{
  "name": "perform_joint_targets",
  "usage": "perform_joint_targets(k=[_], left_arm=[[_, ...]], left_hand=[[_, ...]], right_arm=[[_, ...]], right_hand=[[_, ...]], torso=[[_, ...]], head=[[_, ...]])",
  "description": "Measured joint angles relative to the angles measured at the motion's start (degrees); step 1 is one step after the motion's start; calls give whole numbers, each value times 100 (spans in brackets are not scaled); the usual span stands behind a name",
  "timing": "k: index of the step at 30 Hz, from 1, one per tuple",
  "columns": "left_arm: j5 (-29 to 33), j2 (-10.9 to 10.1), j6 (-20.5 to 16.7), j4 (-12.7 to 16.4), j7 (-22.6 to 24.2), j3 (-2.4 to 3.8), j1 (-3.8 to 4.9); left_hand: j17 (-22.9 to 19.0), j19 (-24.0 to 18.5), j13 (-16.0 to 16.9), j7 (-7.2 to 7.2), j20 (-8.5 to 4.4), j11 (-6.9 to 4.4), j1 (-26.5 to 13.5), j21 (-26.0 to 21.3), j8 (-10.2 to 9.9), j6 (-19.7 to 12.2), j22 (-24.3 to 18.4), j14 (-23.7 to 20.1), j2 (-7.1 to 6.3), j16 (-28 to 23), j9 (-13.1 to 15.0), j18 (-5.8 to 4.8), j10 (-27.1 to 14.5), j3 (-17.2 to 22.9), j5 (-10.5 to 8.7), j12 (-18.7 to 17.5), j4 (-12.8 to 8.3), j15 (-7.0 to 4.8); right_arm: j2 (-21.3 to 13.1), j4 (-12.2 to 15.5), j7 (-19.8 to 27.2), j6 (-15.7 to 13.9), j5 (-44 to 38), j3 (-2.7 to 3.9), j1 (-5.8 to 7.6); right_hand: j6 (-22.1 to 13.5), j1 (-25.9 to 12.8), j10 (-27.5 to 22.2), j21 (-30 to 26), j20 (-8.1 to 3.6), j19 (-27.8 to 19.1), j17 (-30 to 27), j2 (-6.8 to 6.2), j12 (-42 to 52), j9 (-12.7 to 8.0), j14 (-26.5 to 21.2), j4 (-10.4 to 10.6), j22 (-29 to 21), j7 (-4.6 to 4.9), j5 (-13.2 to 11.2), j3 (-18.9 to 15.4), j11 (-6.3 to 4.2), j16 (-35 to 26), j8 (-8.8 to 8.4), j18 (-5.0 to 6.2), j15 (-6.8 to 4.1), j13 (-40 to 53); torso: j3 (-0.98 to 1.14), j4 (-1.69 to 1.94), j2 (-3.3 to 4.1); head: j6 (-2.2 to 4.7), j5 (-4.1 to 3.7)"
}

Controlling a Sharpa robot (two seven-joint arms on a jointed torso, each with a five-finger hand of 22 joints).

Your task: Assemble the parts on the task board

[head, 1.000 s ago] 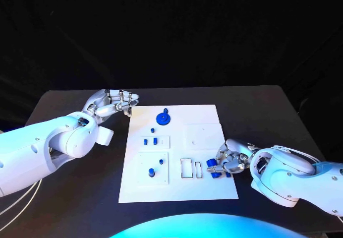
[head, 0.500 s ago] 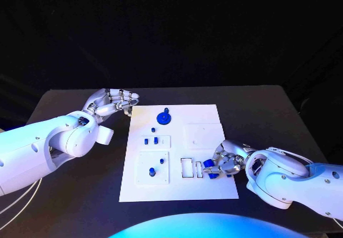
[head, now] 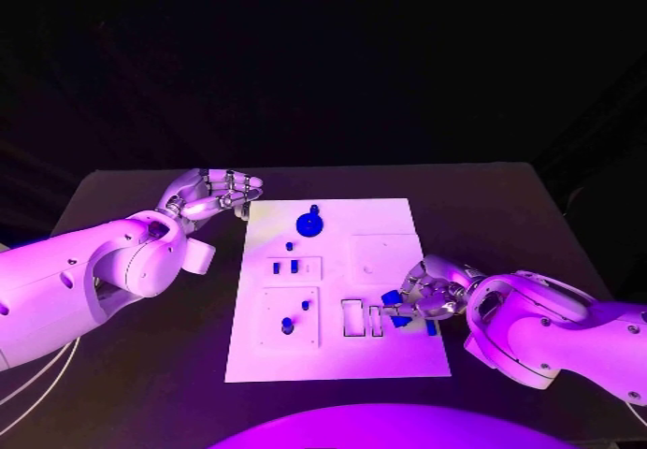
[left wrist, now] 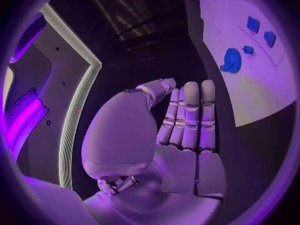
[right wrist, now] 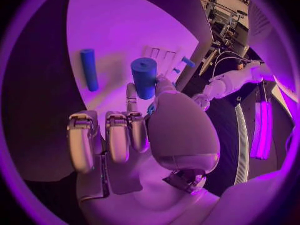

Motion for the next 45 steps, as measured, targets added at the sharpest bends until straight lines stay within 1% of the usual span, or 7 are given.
perform_joint_targets(k=[9, 19, 24, 31, 37, 42, 45], left_arm=[[0, 24, 1, 0, -5, 0, -1], [2, 20, 2, 11, -10, 0, -1], [2, 17, 3, 15, -13, 0, -1], [2, 9, 4, 18, -17, 0, -1], [2, 5, 4, 20, -21, 0, -1], [3, 3, 4, 21, -25, -1, -1], [3, 2, 4, 21, -26, -1, -1]], left_hand=[[0, -36, 0, 0, -7, 21, 0, 0, 0, 0, 0, 0, 0, 0, 0, 0, -21, 0, 0, 0, 0, 0], [-5, -36, -5, 0, -7, 21, 0, -22, 0, 0, -5, 0, 0, 0, 0, 0, -21, 0, 0, 0, 0, 0], [-5, -35, -6, 0, -7, 9, 0, -22, 0, 0, -5, 0, 0, 0, 0, 0, -33, 0, 0, 21, 0, 0], [-4, -35, -5, 0, -7, 0, 0, -22, 0, 0, -5, 0, 0, 0, 1, 0, -42, 0, 0, 21, 0, 0], [-4, -35, -5, 0, -7, 0, 0, -22, 0, 0, -5, 0, 0, 0, 1, 0, -42, 0, 0, 21, 0, 0], [-4, -33, -5, 0, -9, 0, 0, -22, 0, 0, -5, 0, 0, 0, 1, 0, -41, 0, 0, 21, 0, 0], [-4, -33, -5, 0, -9, 0, -23, -22, 0, 0, -4, -22, 24, 0, 1, 0, -41, 0, 0, 21, 0, 22]], right_arm=[[427, 2, 1, -33, 828, -8, 121], [883, -278, -3, 29, 1059, -24, 9], [972, -356, -20, 37, 1016, -10, -7], [1033, -410, -68, 37, 823, -6, -19], [1057, -441, -129, 36, 668, -16, -32], [1070, -448, -166, 40, 581, -22, -42], [1071, -444, -176, 49, 534, -23, -43]], right_hand=[[-1, -97, -20, 0, 0, 0, 1, 97, 32, 1, 0, 1, -1, 0, 33, -1, -19, 0, 0, 1, 0, 0], [-1, -157, -20, 0, 0, 0, 1, 157, 32, 3, 0, 2, -1, 0, 32, -3, -19, -1, 1, 0, 1, -1], [0, -180, -19, 0, 0, 0, 0, 180, 32, 113, 0, -1, -2, 1, 28, -57, -17, -1, 167, 0, 2, -1], [16, -276, -9, 0, 1, 0, 0, 237, 32, 85, 0, -3, -2, 7, -72, -110, -7, -1, 176, 0, 3, -1], [123, -546, -9, 0, 1, 0, -1, 56, 32, 107, 0, 9, -2, -81, -324, -237, -8, -1, 201, 1, 2, -1], [95, -895, -10, 0, 1, 0, -1, -293, 5, 133, 0, 25, -3, -53, -784, -334, -9, -1, 265, 1, 1, -1], [76, -1034, -10, 0, 1, 0, -1, -372, -29, 137, 0, 32, -3, -34, -915, -367, -9, -1, 287, 1, 1, -2]], torso=[[-9, 2, -1], [-7, 7, 3], [-5, 2, 3], [-2, 0, 3], [1, -3, 6], [2, -3, 6], [2, -3, 6]], head=[[16, 3], [14, 41], [13, 57], [12, 76], [17, 86], [23, 88], [30, 88]])
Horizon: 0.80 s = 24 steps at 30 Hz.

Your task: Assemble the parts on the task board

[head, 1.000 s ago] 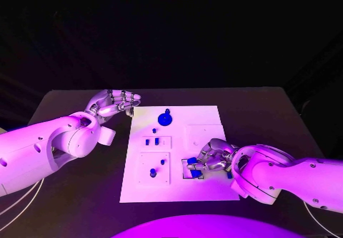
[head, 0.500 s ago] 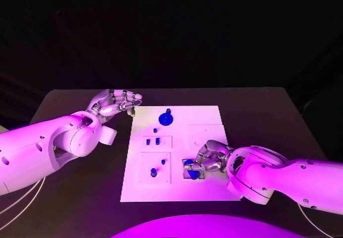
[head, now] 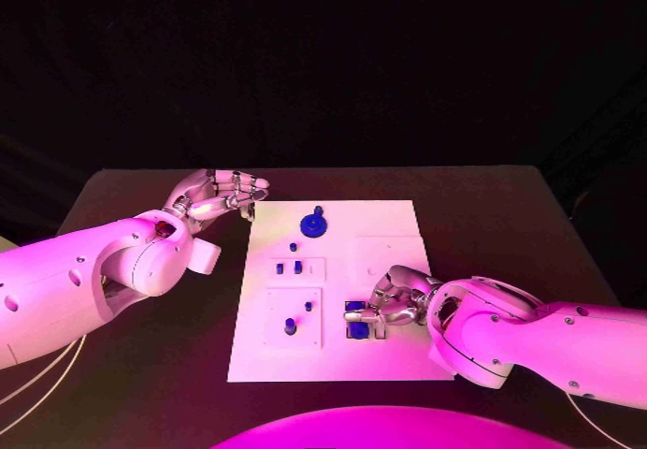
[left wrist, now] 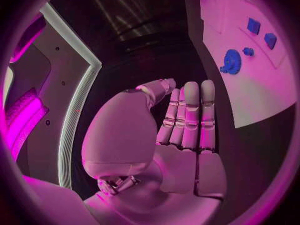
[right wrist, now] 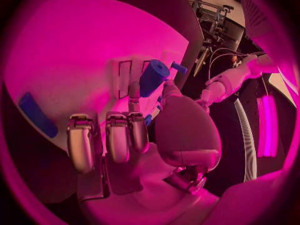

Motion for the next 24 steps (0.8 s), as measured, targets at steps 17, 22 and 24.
perform_joint_targets(k=[17, 22, 24], left_arm=[[0, -29, -1, 5, -10, 0, 0], [0, -31, -1, 5, -14, 0, 0], [0, -31, -1, 5, -15, 0, 0]], left_hand=[[1, 0, -5, 0, 0, 0, -7, 0, 0, 0, -5, 0, 7, 0, 0, 0, 0, 0, 0, 0, 0, 0], [1, 1, -4, 0, 0, 0, -7, 0, 0, 0, -5, 0, 7, 0, 0, 0, 1, 0, 0, 0, 0, 0], [1, 1, -4, 0, 0, 0, -7, 0, 0, 0, -4, 0, 7, 0, 0, 0, 1, 0, 0, 0, 0, 0]], right_arm=[[-336, 299, 122, 37, -229, -3, -5], [-475, 448, 247, 103, -201, -2, -5], [-530, 486, 296, 147, -175, -2, -5]], right_hand=[[-77, 473, 0, 0, 0, 0, -1, 297, -39, 33, 0, -32, 4, -26, 228, -157, 0, 0, 89, 0, 0, 0], [-77, 509, 0, 0, 0, 0, -1, 292, -39, 33, 0, -31, 4, -27, 228, -157, 0, 0, 89, 0, 0, 0], [-77, 540, 0, 0, 0, 0, -1, 295, -39, 33, 0, -37, 4, -27, 228, -133, 0, 0, 89, -1, 0, -1]], torso=[[-2, -4, -2], [-2, -7, -4], [-2, -7, -5]], head=[[21, 8], [19, 9], [15, 6]])
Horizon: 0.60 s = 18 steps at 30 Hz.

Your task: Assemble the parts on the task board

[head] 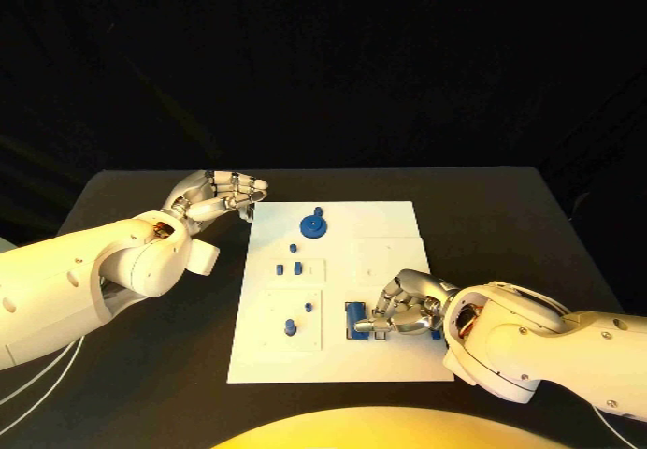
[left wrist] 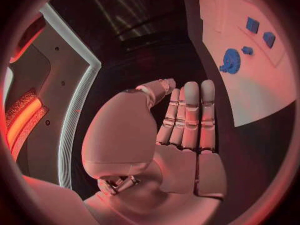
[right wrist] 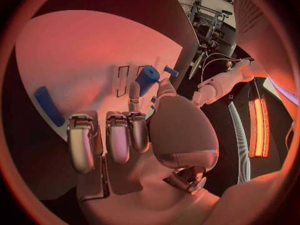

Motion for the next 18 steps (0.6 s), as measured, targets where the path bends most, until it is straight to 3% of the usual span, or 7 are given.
perform_joint_targets(k=[7, 18], left_arm=[[0, -3, 0, -2, -5, -2, 0], [0, -5, 0, -1, -11, -3, 0]], left_hand=[[-1, 0, 0, 0, 0, 0, 0, 0, 3, 0, 0, 0, 0, 0, 0, 0, 0, 0, 3, 0, 0, 0], [-5, 0, 0, 0, 0, 0, 0, 0, 20, 0, -6, 0, 0, 0, -5, 0, 0, 0, 26, 0, 0, 0]], right_arm=[[-119, 50, 120, 167, 113, 0, -1], [-27, -99, 176, 290, 169, -1, -2]], right_hand=[[0, 149, 0, 0, 0, 0, 0, -18, 24, 0, 0, -1, 0, 0, 0, 31, 0, 0, 0, 0, 0, 0], [0, 384, 12, 0, 0, 0, 4, 218, 24, -40, 0, -12, -1, 0, 199, 137, -12, 0, 0, 1, 0, 0]], torso=[[0, 3, 0], [-2, 14, 2]], head=[[-21, -8], [-22, -9]])
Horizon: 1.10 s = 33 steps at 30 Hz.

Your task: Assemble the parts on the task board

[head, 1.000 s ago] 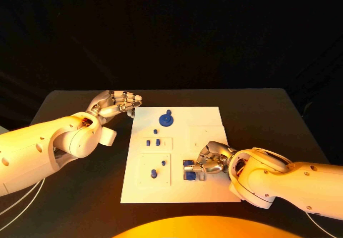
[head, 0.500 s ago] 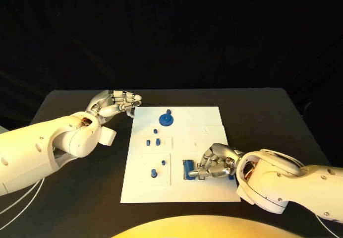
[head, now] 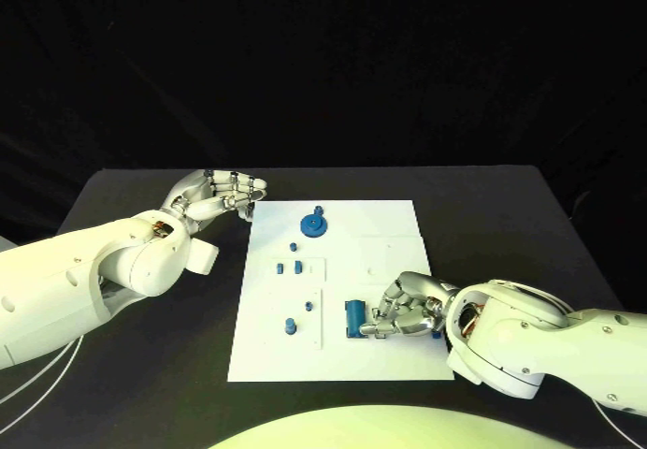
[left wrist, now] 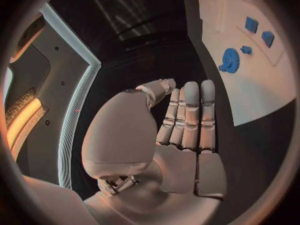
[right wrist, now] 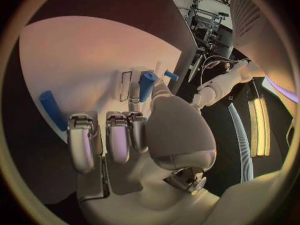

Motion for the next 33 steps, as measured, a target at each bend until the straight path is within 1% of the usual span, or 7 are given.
perform_joint_targets(k=[4, 5, 8, 15, 23, 31, 33], left_arm=[[0, 0, 0, 2, -1, 0, 0], [0, 0, 0, 2, -2, 0, 0], [1, -1, 0, 2, -2, 0, 0], [1, -5, 0, 4, -3, -1, 0], [1, -7, 0, 4, -4, -1, 0], [1, -12, 0, 4, -4, -1, 0], [1, -13, 0, 4, -4, -1, 0]], left_hand=[[0, 0, 0, 0, 0, 0, 0, 0, 0, 0, 0, 0, 0, 0, 0, 0, 0, 0, 0, 0, 0, 0], [0, 0, 0, 0, 0, 0, 0, 0, 0, 0, 0, 0, 0, 0, 0, 0, 0, 0, 0, 0, 0, 0], [0, 0, 0, 0, 0, 0, 0, 0, 0, 0, 0, 0, 0, 0, 0, 0, 0, 0, 0, 0, 0, 0], [0, -14, -2, 0, 14, 0, 0, 0, 0, 0, 1, 0, 0, 0, 0, 0, 0, 0, 0, 0, 0, 0], [1, -21, -5, 0, 21, 0, 0, 0, 0, 0, 1, 0, 0, 0, 1, 0, 0, 0, 0, 0, 0, 0], [1, -20, -5, 0, 21, 0, 0, 0, -1, 0, 1, 0, 0, 0, 1, 0, 0, 0, 0, 0, 0, 0], [1, -20, -5, 0, 21, 0, 0, 0, -1, 0, 1, 0, 0, 0, 1, 0, 0, 0, 0, 0, 0, 0]], right_arm=[[87, -67, -7, -1, -43, 0, -6], [110, -89, -13, -6, -64, 0, -9], [149, -132, -24, -21, -114, 0, -13], [175, -184, -30, -32, -202, 0, -16], [172, -186, -18, 5, -240, 0, -17], [98, -138, 53, -35, -246, 0, -19], [33, -123, 104, -101, -234, 2, -19]], right_hand=[[0, 53, 9, 0, 0, 0, 0, 53, 0, -10, 0, -3, 0, 0, 33, 25, -9, 0, 0, 0, 0, 0], [0, 91, 9, 0, 0, 0, 0, 91, 0, -14, 0, 2, 0, 0, 49, 30, -9, 0, 0, 0, 0, 0], [0, 104, 9, 0, 0, 0, 0, 104, 0, -16, 0, 3, 0, 0, 56, 30, -9, 0, 0, 0, 0, 0], [0, 105, 9, 0, 0, 0, -1, 102, -1, -23, 0, 3, -1, 0, 88, 29, -8, 0, 0, 0, 0, 0], [0, 267, 8, 0, 0, 0, -2, -24, -1, -39, 0, 3, -1, 0, 88, 29, -8, 0, 0, 0, 0, 0], [0, 279, 8, 0, 0, 0, -2, -26, -2, -43, 0, 3, -2, 0, 88, 29, -8, 0, 0, 0, 0, 0], [-62, 312, 8, 0, 0, 0, -2, 7, -6, -69, 0, 4, -2, 32, 144, 29, -8, 0, -36, 0, 0, 0]], torso=[[-2, 0, 0], [-2, 0, 0], [-3, 0, 0], [-2, -3, -1], [0, -8, -2], [3, -8, -1], [3, -8, -1]], head=[[1, 0], [1, 2], [1, 6], [1, 13], [8, 16], [8, 11], [13, 8]])
